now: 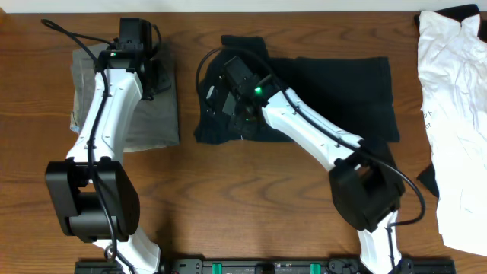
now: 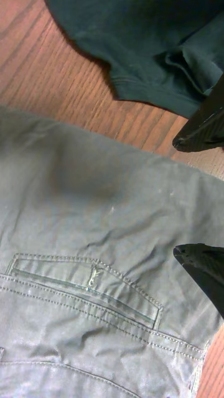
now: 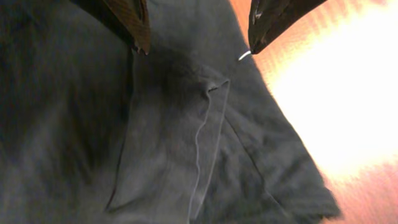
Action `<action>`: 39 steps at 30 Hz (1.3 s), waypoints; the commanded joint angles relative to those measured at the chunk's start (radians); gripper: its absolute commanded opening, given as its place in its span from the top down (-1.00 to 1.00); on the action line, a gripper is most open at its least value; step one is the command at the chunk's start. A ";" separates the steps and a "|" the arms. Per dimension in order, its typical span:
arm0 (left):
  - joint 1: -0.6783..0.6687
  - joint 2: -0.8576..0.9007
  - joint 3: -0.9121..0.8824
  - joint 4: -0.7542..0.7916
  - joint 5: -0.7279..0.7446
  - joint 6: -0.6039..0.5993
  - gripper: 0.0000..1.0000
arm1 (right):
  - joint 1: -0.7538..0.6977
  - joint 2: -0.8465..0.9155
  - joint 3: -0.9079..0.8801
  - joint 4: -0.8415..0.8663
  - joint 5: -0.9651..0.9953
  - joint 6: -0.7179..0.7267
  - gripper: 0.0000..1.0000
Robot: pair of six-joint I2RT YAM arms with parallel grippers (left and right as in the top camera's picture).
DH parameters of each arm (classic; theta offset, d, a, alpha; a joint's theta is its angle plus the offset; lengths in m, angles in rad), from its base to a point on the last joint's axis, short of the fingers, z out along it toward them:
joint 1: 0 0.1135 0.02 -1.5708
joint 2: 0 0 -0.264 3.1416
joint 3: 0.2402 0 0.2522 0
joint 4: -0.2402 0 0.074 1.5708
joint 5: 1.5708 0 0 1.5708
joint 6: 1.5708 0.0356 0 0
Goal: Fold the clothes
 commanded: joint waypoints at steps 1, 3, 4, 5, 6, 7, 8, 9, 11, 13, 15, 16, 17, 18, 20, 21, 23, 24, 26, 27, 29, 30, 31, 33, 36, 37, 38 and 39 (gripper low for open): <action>0.022 0.016 0.000 -0.003 -0.013 -0.013 -0.01 | 0.007 0.053 -0.012 0.011 0.050 -0.021 -0.02; 0.031 0.018 -0.002 -0.004 -0.012 -0.018 -0.01 | 0.007 0.061 -0.012 0.020 0.051 -0.020 0.04; 0.032 0.020 -0.006 -0.004 -0.002 -0.029 -0.01 | 0.005 0.062 -0.012 0.024 0.051 -0.011 0.09; 0.032 0.020 -0.010 -0.004 0.024 -0.028 0.02 | 0.003 0.062 -0.012 0.028 0.051 0.003 0.15; 0.032 0.021 -0.016 -0.004 0.080 -0.027 0.04 | -0.001 0.062 -0.012 0.034 0.051 0.023 0.18; 0.031 0.022 -0.021 -0.004 0.135 -0.019 0.10 | -0.006 0.060 -0.011 0.041 0.051 0.049 0.18; 0.027 0.023 -0.026 -0.003 0.188 0.004 0.12 | -0.014 0.057 -0.010 0.047 0.043 0.084 0.16; 0.023 0.023 -0.030 -0.005 0.216 0.024 0.11 | -0.021 0.054 -0.010 0.047 0.028 0.094 0.11; 0.015 0.023 -0.033 -0.014 0.216 0.041 0.12 | -0.032 0.052 -0.010 0.031 -0.010 0.088 -0.04; 0.015 0.023 -0.034 -0.019 0.216 0.040 0.11 | -0.035 0.052 -0.010 -0.005 -0.027 0.039 -0.16; 0.018 0.023 -0.034 -0.018 0.216 0.040 0.10 | -0.034 0.053 -0.011 -0.044 -0.035 -0.016 -0.22; 0.018 0.023 -0.034 -0.018 0.216 0.040 0.10 | -0.030 0.053 -0.011 -0.055 -0.035 -0.028 -0.21; 0.018 0.023 -0.034 -0.018 0.216 0.040 0.10 | -0.026 0.053 -0.011 -0.058 -0.034 -0.029 -0.20; 0.018 0.023 -0.034 -0.018 0.216 0.040 0.10 | -0.023 0.053 -0.011 -0.055 -0.034 -0.029 -0.20; 0.018 0.023 -0.034 -0.017 0.216 0.040 0.10 | -0.018 0.053 -0.011 -0.039 -0.034 -0.029 -0.18; 0.018 0.023 -0.034 -0.017 0.216 0.040 0.10 | -0.016 0.055 -0.012 -0.031 -0.035 -0.029 -0.18; 0.018 0.023 -0.034 -0.017 0.208 0.040 0.10 | -0.012 0.061 -0.013 -0.006 -0.035 -0.028 -0.12; 0.018 0.023 -0.034 -0.018 0.206 0.040 0.10 | -0.011 0.064 -0.013 0.004 -0.035 -0.028 -0.10; 0.018 0.023 -0.034 -0.018 0.206 0.040 0.10 | -0.011 0.077 -0.013 0.026 -0.035 -0.028 -0.10; 0.018 0.023 -0.034 -0.018 0.206 0.040 0.10 | -0.011 0.087 -0.013 0.034 -0.035 -0.028 -0.09; 0.018 0.023 -0.034 -0.018 0.206 0.040 0.10 | -0.012 0.100 -0.013 0.040 -0.035 -0.028 -0.07; 0.018 0.023 -0.034 -0.018 0.206 0.040 0.10 | -0.011 0.105 -0.013 0.043 -0.035 -0.024 -0.04; 0.018 0.023 -0.034 -0.018 0.206 0.040 0.09 | -0.011 0.108 -0.013 0.047 -0.035 -0.015 -0.03; 0.018 0.023 -0.034 -0.018 0.206 0.040 0.09 | -0.011 0.114 -0.013 0.057 -0.035 0.001 0.06; 0.018 0.023 -0.034 -0.018 0.206 0.040 0.09 | -0.011 0.123 -0.013 0.074 -0.035 0.024 0.21; 0.018 0.023 -0.034 -0.018 0.206 0.040 0.10 | -0.011 0.126 -0.013 0.077 -0.035 0.028 0.21; 0.018 0.023 -0.034 -0.018 0.206 0.040 0.09 | -0.011 0.130 -0.013 0.081 -0.035 0.029 0.21; 0.018 0.023 -0.034 -0.018 0.206 0.040 0.09 | -0.010 0.137 -0.013 0.085 -0.035 0.029 0.21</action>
